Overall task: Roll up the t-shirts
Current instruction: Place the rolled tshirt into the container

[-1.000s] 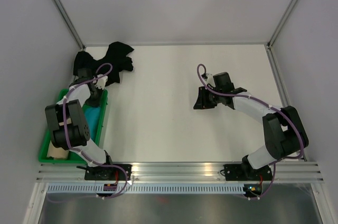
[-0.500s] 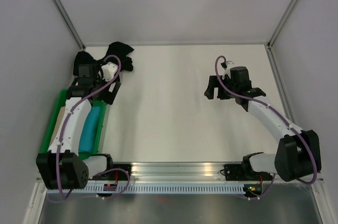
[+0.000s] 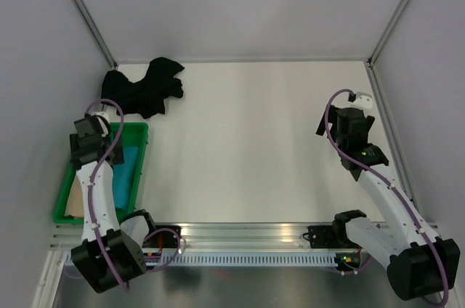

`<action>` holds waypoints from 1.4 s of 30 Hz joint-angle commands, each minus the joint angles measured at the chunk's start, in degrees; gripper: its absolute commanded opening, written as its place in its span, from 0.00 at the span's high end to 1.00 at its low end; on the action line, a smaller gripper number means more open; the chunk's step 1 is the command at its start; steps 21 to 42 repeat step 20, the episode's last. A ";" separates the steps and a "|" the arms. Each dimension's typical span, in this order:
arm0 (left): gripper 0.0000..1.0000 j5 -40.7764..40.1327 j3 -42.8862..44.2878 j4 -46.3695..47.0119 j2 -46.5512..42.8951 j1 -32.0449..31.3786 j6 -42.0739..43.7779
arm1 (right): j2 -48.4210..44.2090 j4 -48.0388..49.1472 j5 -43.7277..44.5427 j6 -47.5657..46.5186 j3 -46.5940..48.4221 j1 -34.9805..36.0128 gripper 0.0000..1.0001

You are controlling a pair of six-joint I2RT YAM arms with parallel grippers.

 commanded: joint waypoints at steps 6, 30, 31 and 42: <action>0.00 -5.93 -0.68 2.08 -9.22 4.36 -5.54 | -4.03 1.16 4.57 4.22 -4.96 -0.02 0.02; 0.00 -5.32 -0.85 -0.30 -9.92 4.27 -6.16 | -2.96 2.99 -2.64 2.11 -5.92 -0.02 0.02; 0.00 -5.32 -0.85 -0.30 -9.92 4.27 -6.16 | -2.96 2.99 -2.64 2.11 -5.92 -0.02 0.02; 0.00 -5.32 -0.85 -0.30 -9.92 4.27 -6.16 | -2.96 2.99 -2.64 2.11 -5.92 -0.02 0.02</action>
